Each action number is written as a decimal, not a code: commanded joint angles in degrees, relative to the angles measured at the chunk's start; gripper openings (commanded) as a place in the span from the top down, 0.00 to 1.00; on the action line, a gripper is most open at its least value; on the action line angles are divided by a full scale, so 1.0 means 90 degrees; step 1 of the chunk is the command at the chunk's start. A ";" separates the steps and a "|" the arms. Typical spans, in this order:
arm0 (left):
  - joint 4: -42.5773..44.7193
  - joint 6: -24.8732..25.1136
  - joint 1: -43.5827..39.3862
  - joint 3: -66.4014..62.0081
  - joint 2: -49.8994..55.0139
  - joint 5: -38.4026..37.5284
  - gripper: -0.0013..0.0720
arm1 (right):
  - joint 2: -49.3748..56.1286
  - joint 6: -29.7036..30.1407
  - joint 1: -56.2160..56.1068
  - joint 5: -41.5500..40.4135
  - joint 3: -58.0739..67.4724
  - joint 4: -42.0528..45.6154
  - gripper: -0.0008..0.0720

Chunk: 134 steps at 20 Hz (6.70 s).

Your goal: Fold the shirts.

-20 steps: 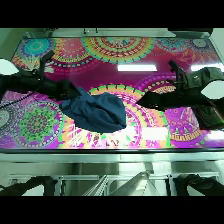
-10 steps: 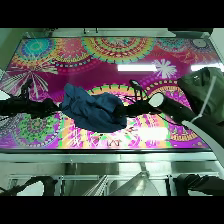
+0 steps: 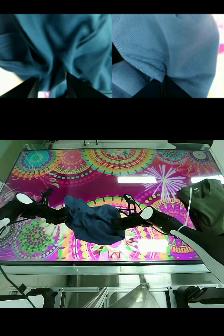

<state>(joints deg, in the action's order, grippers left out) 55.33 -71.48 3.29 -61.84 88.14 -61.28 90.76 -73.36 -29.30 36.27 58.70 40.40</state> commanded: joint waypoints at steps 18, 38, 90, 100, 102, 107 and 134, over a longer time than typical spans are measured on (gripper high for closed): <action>-0.1122 0.0415 0.0102 -0.0221 -0.1110 -0.0444 0.96 | -0.1513 0.0015 0.0945 0.0869 0.0022 0.0221 0.96; -0.4906 0.1647 0.1855 -0.2072 -0.5406 0.0007 0.96 | -0.6329 0.1598 0.1974 -0.0236 0.0384 -0.1115 0.96; 0.0270 -0.3313 -0.0692 0.4930 -0.4707 0.0146 0.09 | 0.2538 0.1494 0.5122 0.2953 0.3725 -0.0097 0.40; -0.0826 -0.1724 -0.0692 0.4369 -0.2667 0.0457 0.34 | 0.2735 0.1506 0.5122 0.3028 0.3725 -0.0051 0.40; -0.0821 -0.1588 -0.0692 0.4194 -0.2623 0.0274 0.96 | 0.2863 0.1508 0.5117 0.3072 0.3725 -0.0051 0.40; -0.0816 -0.1613 -0.0690 0.4116 -0.3155 0.0219 0.94 | 0.2973 0.1564 0.5032 0.3123 0.3772 -0.0053 0.43; -0.3570 0.0957 0.1435 -0.1834 -0.0359 -0.2635 0.96 | -0.2370 0.2550 0.5561 0.4571 -0.0476 -0.3041 0.96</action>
<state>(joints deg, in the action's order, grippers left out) 38.46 -68.14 16.16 -73.73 88.03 -75.53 79.40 -58.06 20.62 76.27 56.21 30.63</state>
